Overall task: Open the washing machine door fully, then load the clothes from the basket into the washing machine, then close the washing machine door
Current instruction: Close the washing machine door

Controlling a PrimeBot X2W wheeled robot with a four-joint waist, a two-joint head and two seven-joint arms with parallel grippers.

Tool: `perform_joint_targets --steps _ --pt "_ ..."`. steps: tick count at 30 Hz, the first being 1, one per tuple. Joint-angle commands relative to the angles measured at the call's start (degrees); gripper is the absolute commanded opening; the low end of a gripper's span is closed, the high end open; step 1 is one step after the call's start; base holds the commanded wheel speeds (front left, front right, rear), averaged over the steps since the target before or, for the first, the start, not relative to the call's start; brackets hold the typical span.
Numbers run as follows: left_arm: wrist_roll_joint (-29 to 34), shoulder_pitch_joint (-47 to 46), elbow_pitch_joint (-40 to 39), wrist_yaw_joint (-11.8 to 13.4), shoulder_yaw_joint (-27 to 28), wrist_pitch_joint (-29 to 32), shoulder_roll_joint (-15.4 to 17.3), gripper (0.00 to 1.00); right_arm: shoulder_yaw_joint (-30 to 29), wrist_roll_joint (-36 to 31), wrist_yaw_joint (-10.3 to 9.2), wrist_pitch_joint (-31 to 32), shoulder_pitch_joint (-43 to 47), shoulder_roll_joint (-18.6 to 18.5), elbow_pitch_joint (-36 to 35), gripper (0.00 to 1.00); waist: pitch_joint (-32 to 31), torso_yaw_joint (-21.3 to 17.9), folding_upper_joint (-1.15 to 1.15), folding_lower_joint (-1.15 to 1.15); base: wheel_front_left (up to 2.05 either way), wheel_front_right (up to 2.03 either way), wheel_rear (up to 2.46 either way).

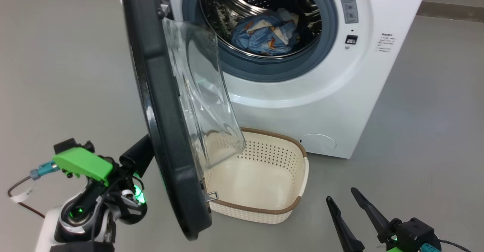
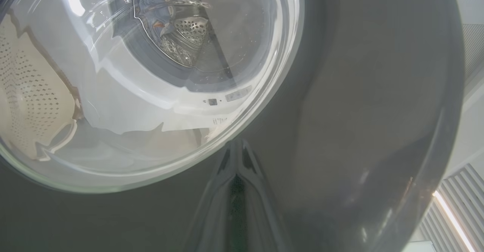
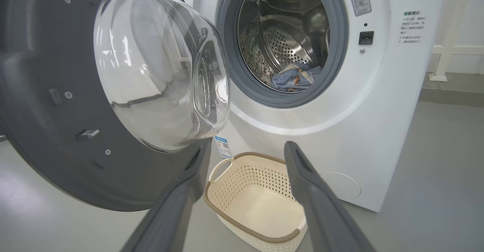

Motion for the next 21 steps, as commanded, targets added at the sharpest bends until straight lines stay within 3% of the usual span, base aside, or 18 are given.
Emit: perform_joint_targets --steps 1,21 --pt "-0.9 -3.4 -0.8 -0.9 0.3 -0.4 0.5 0.0 1.4 0.2 0.35 -0.3 -0.9 -0.5 -1.4 1.0 0.0 -1.3 0.0 0.0 0.0 0.0 0.0" --pt "-1.4 -11.5 6.2 -5.7 -4.9 -9.1 0.5 0.0 2.0 0.1 0.35 -0.3 -1.9 -0.9 -1.5 1.0 1.5 -10.5 0.0 0.0 0.0 0.0 0.0"
